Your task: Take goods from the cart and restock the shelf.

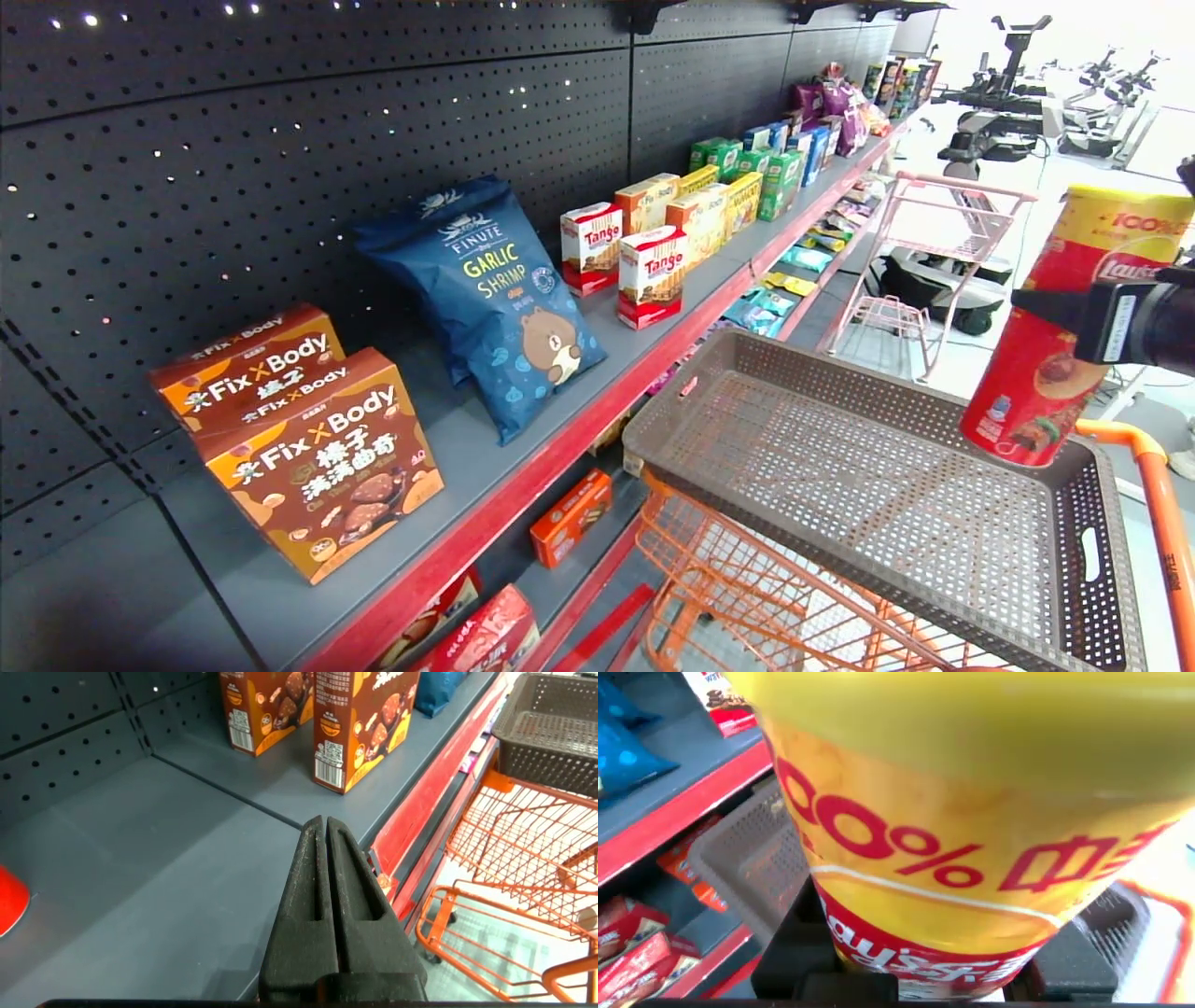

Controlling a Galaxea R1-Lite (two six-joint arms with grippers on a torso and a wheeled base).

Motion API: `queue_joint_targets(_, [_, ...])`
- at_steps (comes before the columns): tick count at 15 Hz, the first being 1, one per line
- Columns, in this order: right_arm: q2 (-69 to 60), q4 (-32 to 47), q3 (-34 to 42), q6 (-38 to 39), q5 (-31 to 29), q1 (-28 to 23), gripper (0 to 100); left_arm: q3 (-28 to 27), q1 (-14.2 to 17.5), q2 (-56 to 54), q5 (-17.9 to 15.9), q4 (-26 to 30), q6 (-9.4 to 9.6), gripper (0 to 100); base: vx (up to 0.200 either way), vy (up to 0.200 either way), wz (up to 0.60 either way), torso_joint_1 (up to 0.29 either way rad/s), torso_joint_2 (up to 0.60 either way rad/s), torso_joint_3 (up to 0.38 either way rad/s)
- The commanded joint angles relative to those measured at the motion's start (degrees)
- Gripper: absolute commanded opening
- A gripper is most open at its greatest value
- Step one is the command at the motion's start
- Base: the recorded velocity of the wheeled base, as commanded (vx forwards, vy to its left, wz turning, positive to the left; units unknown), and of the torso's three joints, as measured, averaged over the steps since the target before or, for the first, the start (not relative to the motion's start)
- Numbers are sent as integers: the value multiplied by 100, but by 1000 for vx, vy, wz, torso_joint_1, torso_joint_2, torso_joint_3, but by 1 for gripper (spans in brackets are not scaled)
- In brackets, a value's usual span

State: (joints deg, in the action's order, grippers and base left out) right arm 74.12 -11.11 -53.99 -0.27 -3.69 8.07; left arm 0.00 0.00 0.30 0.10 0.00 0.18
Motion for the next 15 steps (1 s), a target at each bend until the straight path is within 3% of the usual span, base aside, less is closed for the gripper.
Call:
queue_joint_targets(1, [-627, 91, 99, 27, -53, -69, 0, 0, 0, 5, -1, 0, -1, 0, 0, 0, 0, 0, 0, 0])
queue_joint_targets(2, [-662, 82, 152, 18, -53, -69, 0, 0, 0, 5, 8, 0, -1, 0, 0, 0, 0, 0, 0, 0])
queue_joint_targets(15, [-1277, 135, 548, -26, -26, -280, 0, 0, 0, 5, -1, 0, -1, 0, 0, 0, 600, 2, 2, 3])
